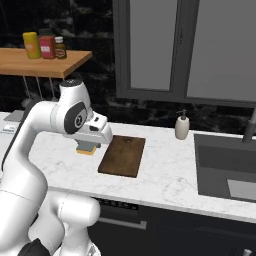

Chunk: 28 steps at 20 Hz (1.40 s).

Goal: Pick up the sponge from the counter and clean the cutting board by briefly scrubbing or pressing down on the cutting board. Once finished, release the sponge.

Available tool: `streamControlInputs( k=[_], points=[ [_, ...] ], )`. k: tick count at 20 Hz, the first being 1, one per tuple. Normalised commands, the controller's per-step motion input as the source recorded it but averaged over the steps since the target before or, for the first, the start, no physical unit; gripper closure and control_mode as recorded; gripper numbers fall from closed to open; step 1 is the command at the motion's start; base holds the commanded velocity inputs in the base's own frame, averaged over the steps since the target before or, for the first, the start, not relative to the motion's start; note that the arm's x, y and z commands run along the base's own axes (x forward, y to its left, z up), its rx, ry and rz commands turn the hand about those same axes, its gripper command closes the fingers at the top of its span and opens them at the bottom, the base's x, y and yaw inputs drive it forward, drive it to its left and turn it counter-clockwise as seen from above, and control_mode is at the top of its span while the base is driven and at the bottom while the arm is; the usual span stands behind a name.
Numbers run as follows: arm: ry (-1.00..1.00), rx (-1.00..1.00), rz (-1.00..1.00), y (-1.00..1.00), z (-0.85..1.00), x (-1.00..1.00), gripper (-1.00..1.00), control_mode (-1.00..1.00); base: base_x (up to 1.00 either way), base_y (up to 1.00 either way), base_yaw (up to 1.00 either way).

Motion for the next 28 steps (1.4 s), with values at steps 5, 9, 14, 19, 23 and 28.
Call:
streamControlInputs(
  k=[5, 9, 14, 19, 23, 28],
  points=[
    [0.00, 0.00, 0.00, -0.15, -0.01, 0.19, 1.00, -1.00, 0.01, -0.02, 0.00],
    [0.00, 0.00, 0.00, -0.33, -0.36, 0.61, 1.00, -1.00, 0.00, 0.00, 0.00],
    [0.00, 0.00, 0.05, -0.02, -0.70, 0.66, 1.00, -1.00, 0.00, 0.00, 0.00],
    [0.02, 0.00, 0.06, 0.00, -0.63, 0.61, 1.00, -1.00, 0.00, 0.00, 0.00],
    [0.01, 0.00, 0.02, 0.00, -0.62, 0.37, 1.00, -1.00, 0.00, 0.00, 0.00],
    [0.00, 0.00, 0.00, 0.04, -0.33, 0.23, 1.00, -1.00, 0.00, 0.00, 0.00]
  ],
)
